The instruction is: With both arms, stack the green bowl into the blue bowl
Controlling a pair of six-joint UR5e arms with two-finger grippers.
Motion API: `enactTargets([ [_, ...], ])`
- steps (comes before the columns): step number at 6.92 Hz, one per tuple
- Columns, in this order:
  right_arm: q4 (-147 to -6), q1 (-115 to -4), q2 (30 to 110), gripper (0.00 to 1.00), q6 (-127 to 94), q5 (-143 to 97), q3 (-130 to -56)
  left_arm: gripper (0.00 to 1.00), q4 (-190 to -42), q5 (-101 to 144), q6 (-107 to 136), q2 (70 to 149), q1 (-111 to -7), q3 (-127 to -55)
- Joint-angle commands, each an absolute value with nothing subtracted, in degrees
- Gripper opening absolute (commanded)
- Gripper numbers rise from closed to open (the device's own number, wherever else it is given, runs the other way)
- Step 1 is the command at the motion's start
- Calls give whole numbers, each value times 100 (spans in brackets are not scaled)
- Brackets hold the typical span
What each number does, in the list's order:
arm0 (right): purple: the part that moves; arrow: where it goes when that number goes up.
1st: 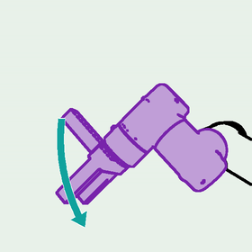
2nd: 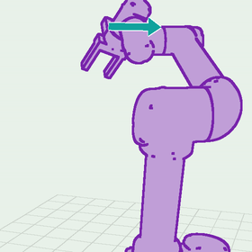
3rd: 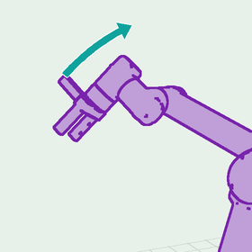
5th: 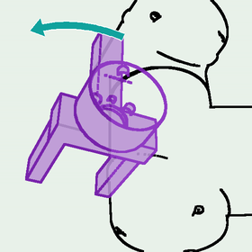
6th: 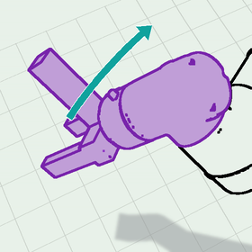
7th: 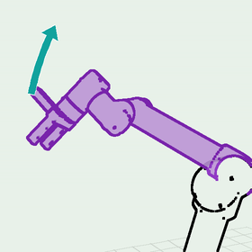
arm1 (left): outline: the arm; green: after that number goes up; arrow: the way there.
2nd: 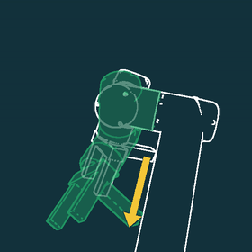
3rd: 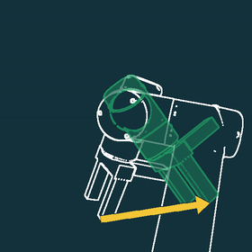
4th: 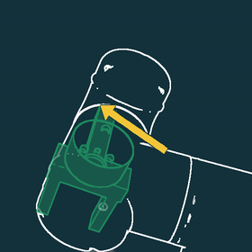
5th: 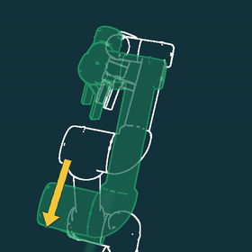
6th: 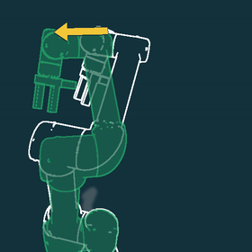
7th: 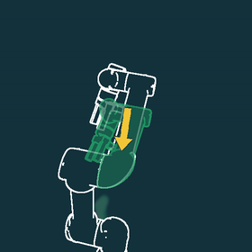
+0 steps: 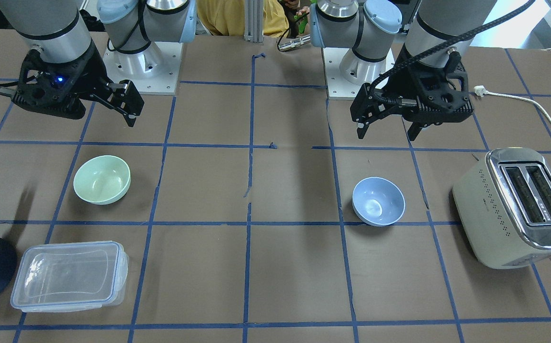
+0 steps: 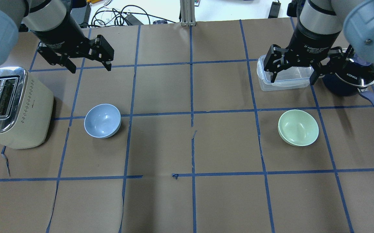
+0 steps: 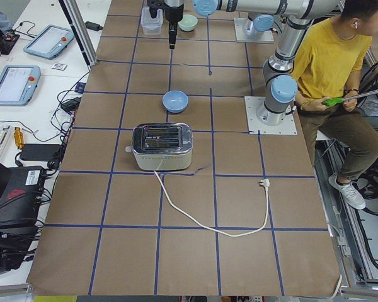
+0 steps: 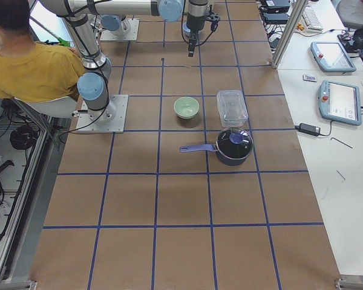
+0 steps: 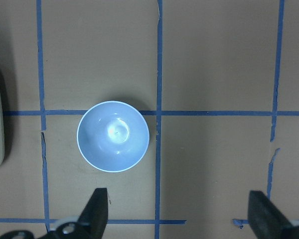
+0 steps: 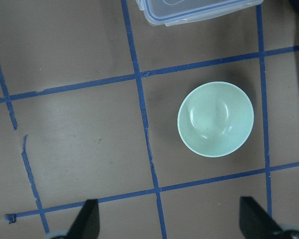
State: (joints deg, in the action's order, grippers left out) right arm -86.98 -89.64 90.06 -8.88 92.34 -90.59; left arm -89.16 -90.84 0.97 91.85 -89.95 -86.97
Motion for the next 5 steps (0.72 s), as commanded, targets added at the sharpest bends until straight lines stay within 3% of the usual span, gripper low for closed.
enactTargets([
  [1,-8692,-8965,9009,100,-888,9246,-9079,100,-8816,-9079,97,9263,-8991,-8692],
  [5,-8701,-8965,9009,100,-879,9255,-9088,100,-8824,-9097,97,9167,-8983,-8762],
])
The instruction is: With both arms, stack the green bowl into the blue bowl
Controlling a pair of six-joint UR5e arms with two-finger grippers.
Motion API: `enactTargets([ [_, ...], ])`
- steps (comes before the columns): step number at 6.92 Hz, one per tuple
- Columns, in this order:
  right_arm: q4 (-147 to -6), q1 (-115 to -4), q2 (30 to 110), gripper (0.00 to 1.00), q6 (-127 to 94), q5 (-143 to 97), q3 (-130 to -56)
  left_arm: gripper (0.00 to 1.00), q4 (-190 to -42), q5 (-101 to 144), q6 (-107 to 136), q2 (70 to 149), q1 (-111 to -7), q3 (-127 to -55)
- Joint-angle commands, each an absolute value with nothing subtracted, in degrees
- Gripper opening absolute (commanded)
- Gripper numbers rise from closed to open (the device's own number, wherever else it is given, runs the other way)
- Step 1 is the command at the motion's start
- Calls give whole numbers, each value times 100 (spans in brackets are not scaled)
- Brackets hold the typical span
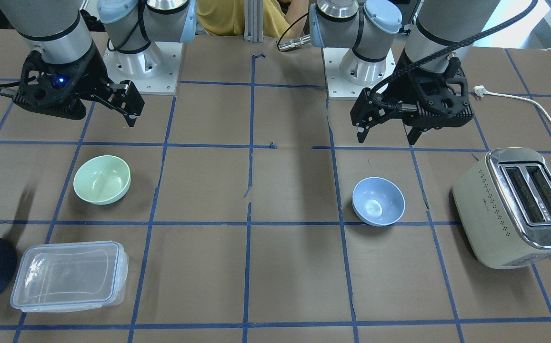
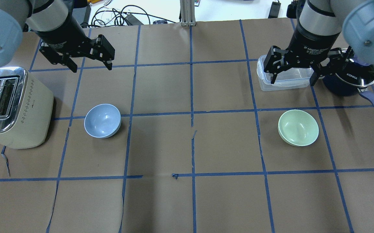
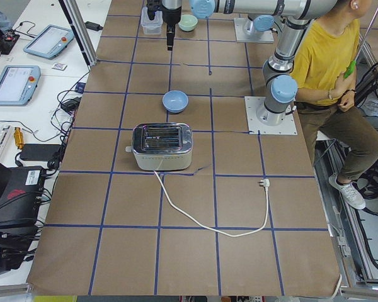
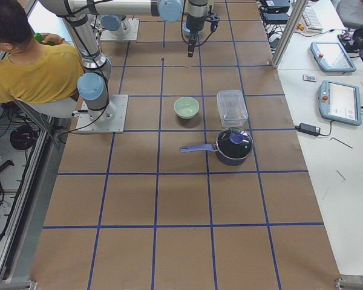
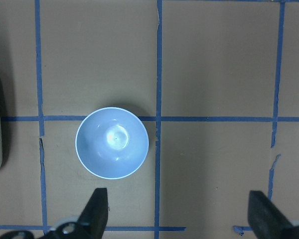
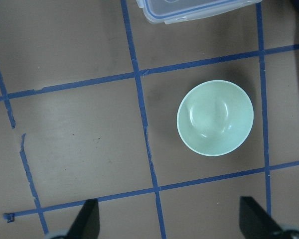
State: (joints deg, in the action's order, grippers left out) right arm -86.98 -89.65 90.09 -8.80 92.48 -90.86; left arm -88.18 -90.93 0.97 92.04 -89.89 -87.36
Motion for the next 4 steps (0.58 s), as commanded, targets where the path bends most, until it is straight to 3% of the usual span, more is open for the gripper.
enactTargets([
  [1,-8692,-8965,9009,100,-879,9246,-9088,100,-8824,-9097,97,9167,-8991,-8763],
  [4,-8692,-8974,9009,100,-879,9255,-9105,100,-8815,-9088,97,9176,-8991,-8737],
])
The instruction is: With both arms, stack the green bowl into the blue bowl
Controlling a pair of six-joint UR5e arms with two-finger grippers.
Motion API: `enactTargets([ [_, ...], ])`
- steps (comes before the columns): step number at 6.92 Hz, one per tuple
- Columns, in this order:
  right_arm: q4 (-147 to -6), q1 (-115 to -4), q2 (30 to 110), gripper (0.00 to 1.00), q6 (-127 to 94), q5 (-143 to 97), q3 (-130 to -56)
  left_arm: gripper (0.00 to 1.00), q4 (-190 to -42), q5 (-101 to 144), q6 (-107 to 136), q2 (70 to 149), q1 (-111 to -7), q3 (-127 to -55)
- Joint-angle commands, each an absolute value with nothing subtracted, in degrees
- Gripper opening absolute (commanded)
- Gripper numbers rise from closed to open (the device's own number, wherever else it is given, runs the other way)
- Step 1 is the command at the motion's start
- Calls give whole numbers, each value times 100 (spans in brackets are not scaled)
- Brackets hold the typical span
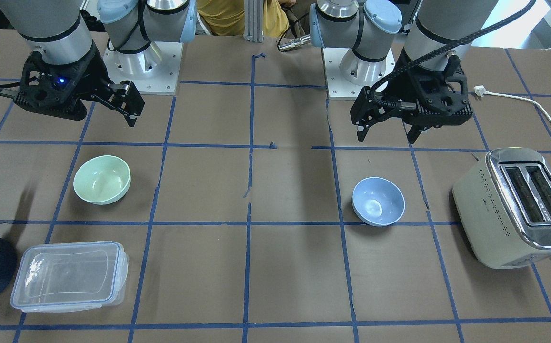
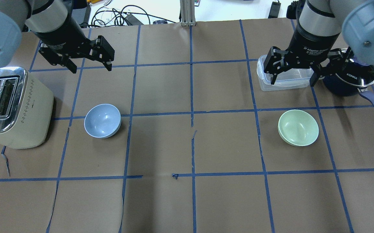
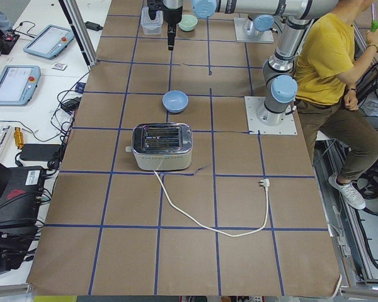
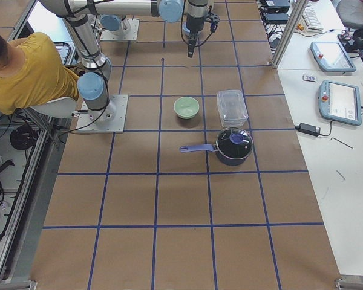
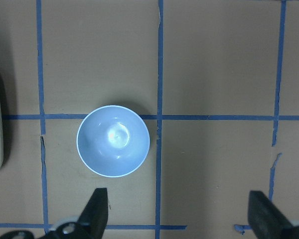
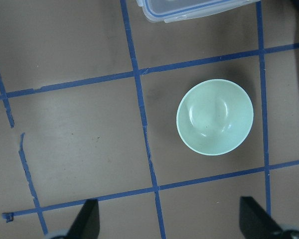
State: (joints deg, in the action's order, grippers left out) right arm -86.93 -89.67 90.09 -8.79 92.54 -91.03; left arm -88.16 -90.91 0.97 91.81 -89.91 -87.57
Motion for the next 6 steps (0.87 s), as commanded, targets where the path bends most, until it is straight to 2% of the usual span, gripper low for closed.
enactTargets([
  [1,-8692,-8965,9009,100,-879,9255,-9105,100,-8815,-9088,97,9184,-8991,-8745],
  [6,-8675,-8974,9009,100,-870,9439,-9132,100,-8824,-9088,79,9184,-8983,-8763],
])
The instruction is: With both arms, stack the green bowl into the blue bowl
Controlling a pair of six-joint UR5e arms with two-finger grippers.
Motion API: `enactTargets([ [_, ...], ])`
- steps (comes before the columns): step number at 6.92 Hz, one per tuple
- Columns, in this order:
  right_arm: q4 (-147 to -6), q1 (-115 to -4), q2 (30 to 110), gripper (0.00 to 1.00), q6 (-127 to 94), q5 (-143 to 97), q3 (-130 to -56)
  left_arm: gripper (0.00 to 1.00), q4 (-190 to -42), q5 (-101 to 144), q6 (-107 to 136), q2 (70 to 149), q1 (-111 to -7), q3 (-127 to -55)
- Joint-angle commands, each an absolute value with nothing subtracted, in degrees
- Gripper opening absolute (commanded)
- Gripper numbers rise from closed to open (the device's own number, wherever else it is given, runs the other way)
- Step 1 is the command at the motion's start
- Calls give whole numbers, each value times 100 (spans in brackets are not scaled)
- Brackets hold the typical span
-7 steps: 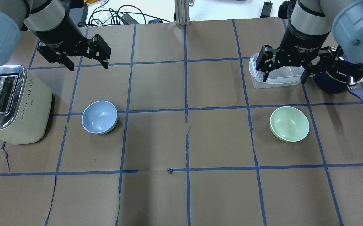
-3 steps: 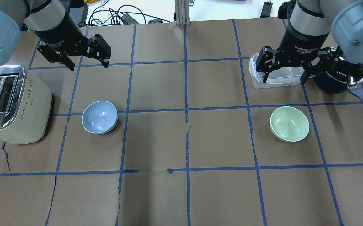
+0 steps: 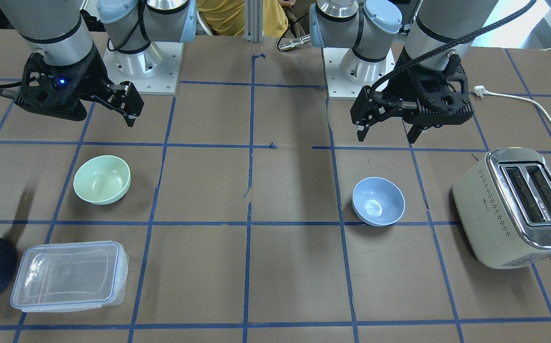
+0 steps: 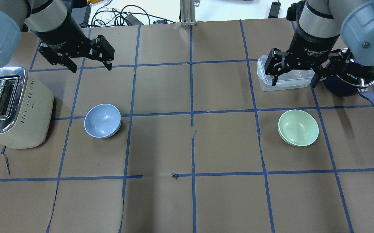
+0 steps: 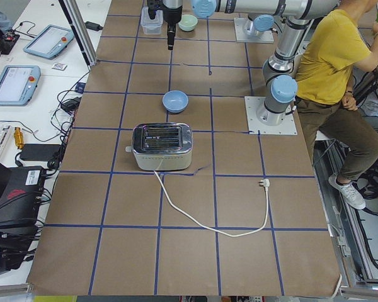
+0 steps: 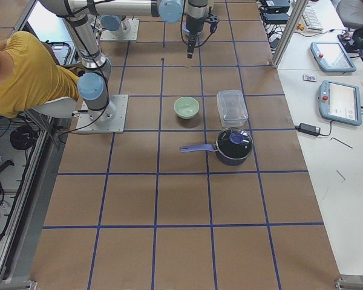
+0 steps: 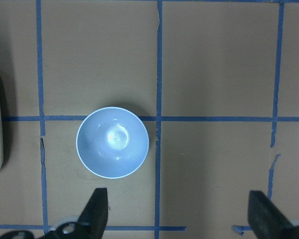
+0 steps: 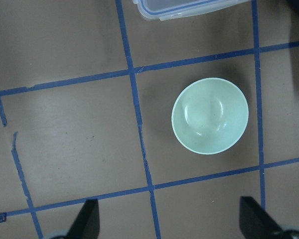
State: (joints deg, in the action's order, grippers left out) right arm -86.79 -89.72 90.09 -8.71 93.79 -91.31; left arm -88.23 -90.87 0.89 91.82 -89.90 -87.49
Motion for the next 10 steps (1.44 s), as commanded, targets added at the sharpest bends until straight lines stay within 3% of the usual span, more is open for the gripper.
enactTargets([
  [1,-8675,-8974,9009,100,-870,9431,-9132,100,-8824,-9088,79,9185,-8974,-8763],
  [3,-8710,-8974,8930,100,-687,9405,-9132,100,-8807,-9036,-314,9272,-8660,-8998],
  [5,-8779,-8912,8780,100,-466,9378,-9393,100,-8379,-9009,-1042,9429,-7808,-9699],
  [6,-8850,-8738,8772,100,-509,9421,-9900,100,-7663,-9044,-1176,9587,-7578,-10173],
  [8,-10641,-8499,8772,100,-126,9396,-11191,100,-6876,-9061,-1204,10000,-7401,-10729],
  [10,-11879,-8499,8501,100,996,9413,-11749,97,-6340,-9062,-1265,10396,-7365,-11038],
])
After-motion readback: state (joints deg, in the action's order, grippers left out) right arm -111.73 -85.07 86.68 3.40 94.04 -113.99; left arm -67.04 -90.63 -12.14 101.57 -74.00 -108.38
